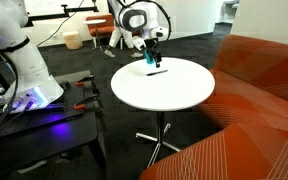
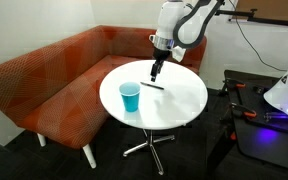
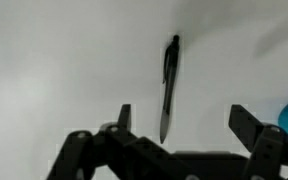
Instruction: Put the pen inside the light blue cup
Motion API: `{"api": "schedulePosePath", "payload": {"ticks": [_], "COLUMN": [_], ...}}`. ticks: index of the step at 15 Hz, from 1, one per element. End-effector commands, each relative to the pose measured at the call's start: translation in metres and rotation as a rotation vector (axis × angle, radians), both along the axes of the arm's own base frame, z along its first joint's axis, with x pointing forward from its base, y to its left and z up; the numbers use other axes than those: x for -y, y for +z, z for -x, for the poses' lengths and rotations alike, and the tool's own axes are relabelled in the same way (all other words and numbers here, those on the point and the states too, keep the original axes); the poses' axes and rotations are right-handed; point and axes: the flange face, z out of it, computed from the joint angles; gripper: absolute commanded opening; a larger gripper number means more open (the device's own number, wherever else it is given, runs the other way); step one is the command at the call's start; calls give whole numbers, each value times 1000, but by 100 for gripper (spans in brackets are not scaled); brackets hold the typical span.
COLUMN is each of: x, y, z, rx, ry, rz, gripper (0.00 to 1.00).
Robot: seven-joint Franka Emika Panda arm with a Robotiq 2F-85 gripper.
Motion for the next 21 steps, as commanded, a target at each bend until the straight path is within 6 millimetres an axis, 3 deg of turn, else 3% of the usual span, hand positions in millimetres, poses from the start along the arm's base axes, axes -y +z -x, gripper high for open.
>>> {"api": "schedulePosePath", "payload": {"ticks": [1, 14, 21], "x": [1, -2, -1], "y": [-9, -41, -48], "z": [-17, -36, -39], "rx": [-36, -76, -90], "ry": [-8, -17, -36], "rz": [21, 35, 40], "gripper": [100, 100, 85]}}
